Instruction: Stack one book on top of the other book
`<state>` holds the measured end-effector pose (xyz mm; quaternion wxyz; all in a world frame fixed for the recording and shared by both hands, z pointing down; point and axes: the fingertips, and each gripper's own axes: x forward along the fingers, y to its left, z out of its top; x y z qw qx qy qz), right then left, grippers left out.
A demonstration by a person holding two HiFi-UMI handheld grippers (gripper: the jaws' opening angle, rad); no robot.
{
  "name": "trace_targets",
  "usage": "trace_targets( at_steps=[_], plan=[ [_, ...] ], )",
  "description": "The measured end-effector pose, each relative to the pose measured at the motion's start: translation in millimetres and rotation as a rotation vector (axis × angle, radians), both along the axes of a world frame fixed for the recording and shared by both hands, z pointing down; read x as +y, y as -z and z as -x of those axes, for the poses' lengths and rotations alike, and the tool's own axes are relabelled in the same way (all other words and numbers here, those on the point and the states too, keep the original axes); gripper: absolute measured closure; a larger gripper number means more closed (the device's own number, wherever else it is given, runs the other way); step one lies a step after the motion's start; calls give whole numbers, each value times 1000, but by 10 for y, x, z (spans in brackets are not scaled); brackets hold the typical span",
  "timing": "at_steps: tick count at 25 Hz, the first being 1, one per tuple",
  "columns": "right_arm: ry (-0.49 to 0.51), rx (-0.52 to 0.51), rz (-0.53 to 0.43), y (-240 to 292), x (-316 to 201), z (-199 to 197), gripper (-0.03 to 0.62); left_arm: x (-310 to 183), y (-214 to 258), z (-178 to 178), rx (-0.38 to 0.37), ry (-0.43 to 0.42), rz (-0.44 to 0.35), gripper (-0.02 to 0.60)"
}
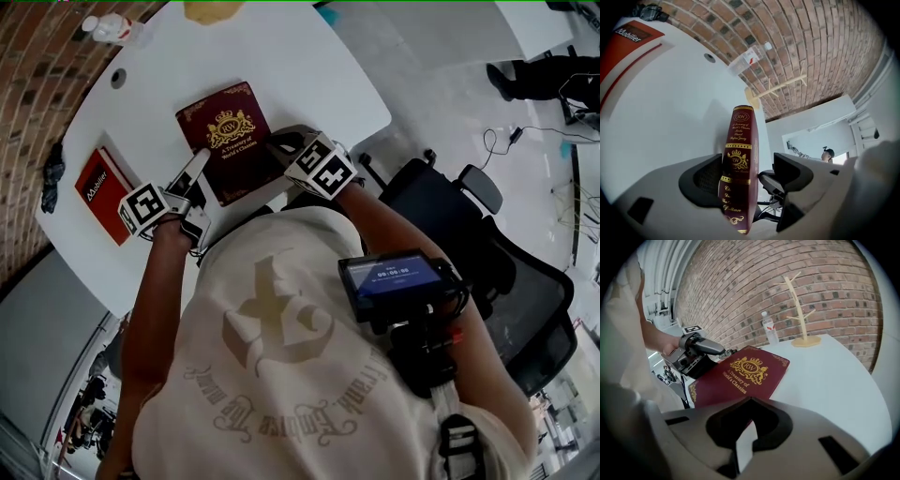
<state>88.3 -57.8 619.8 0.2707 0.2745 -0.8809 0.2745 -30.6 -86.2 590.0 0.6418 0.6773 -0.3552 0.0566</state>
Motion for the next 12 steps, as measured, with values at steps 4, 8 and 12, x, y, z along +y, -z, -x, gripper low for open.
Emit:
trace_targets(
  at_steps=[4, 8, 12],
  plan=[
    [-5, -11, -5, 14, -2, -45, 572, -22, 137, -155, 80, -27, -10, 250],
    [-2, -20, -7, 33, 10, -71, 572, -66, 179, -214, 106, -54, -12, 251],
    [-10, -21, 1, 15, -5, -132, 572, 1, 203, -459, 224, -134, 51, 250]
  ],
)
